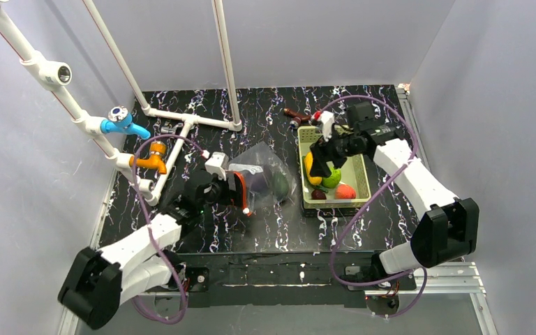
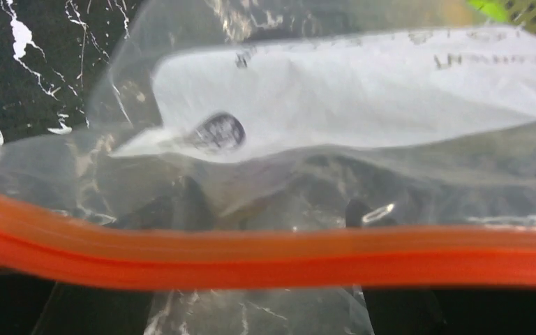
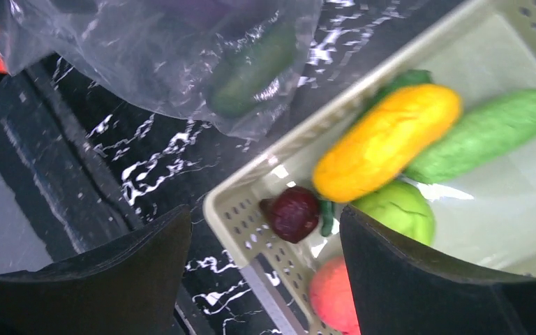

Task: Open the zip-top bag and remove the fake food
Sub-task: Pick up the fake vegetable from the zipper food storage bag.

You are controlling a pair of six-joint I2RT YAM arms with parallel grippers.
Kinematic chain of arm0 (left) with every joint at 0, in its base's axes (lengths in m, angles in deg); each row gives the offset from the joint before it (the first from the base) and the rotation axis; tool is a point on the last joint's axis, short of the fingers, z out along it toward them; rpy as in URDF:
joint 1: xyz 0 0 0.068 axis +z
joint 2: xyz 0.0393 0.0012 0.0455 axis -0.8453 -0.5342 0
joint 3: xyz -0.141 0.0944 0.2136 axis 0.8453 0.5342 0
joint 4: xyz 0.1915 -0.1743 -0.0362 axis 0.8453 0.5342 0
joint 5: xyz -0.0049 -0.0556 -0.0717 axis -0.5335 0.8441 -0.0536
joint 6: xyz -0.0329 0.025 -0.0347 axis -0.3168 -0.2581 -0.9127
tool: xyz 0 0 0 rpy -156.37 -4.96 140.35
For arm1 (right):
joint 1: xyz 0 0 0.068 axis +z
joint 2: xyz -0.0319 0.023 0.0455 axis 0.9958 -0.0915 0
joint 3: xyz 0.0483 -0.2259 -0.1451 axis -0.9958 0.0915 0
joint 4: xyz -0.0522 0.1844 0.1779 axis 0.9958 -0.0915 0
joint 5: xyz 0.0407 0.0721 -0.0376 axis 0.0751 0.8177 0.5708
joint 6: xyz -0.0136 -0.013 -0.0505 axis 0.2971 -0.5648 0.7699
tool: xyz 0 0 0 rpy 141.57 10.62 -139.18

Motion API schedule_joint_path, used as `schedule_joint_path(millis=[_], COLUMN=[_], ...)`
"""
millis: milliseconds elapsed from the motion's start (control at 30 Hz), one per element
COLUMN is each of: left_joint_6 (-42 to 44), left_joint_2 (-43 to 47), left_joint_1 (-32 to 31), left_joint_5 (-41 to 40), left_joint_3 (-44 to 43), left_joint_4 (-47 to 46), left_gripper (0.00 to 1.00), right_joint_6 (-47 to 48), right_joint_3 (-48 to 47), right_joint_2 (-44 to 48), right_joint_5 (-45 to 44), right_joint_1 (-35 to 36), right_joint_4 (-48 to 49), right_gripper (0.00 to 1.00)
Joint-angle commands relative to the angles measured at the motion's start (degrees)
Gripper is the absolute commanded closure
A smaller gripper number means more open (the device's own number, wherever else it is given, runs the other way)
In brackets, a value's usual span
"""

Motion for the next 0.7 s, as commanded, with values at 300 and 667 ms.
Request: schedule_joint_path(millis=[300,667], left_joint_6=[-8.24,-6.67], left_joint_2=[7.4,6.5], left_joint_1=[0.94,0.96], left_joint_5=[5.59,8.26], left_joint_3=[-3.81,0.16], left_joint_4=[25.44,15.43], left_gripper=[0.02,0.23], right_joint_6=[2.48,2.48], right_joint_3=[-7.04,-5.57], right_joint_2=[-0.34,-4.64], right_joint_5=[31.49,18.41], right_joint_1=[14.07,24.84], right_joint_4=[-1.38,12.7], right_gripper=[0.16,0.16])
